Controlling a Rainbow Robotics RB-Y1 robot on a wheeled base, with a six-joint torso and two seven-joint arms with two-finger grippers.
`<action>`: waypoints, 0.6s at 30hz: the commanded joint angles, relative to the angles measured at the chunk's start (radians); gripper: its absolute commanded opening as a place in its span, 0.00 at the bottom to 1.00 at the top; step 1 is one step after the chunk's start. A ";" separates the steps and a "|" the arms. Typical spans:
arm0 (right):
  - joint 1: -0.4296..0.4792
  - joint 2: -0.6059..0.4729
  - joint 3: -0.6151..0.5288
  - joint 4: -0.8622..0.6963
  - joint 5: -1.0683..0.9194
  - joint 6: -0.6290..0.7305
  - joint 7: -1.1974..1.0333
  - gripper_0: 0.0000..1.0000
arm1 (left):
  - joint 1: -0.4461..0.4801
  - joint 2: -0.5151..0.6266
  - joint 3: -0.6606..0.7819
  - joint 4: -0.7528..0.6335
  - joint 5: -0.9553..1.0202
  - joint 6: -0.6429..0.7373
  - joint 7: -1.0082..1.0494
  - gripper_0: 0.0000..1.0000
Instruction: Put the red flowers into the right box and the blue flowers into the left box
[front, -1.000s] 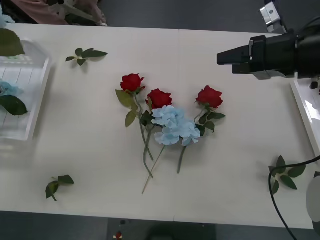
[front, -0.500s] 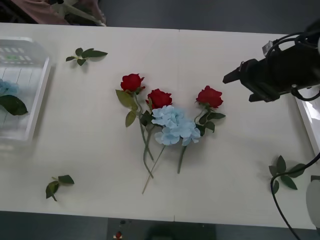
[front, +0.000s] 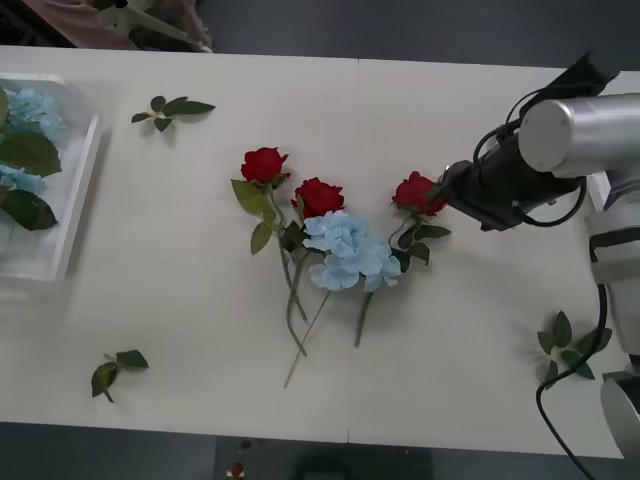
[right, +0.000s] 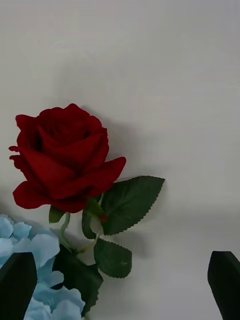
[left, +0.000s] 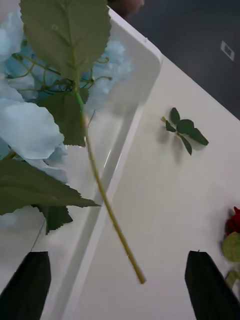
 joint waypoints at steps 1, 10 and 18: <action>-0.021 0.027 0.030 0.025 0.026 -0.040 -0.044 1.00 | 0.016 0.061 0.030 -0.013 0.077 -0.007 -0.050 1.00; -0.095 0.116 0.087 0.195 0.163 -0.114 -0.052 1.00 | 0.113 0.107 0.033 -0.189 0.229 -0.004 -0.073 1.00; -0.117 0.148 0.142 0.249 0.204 -0.147 -0.061 1.00 | 0.114 0.019 -0.039 -0.346 0.017 -0.004 -0.039 1.00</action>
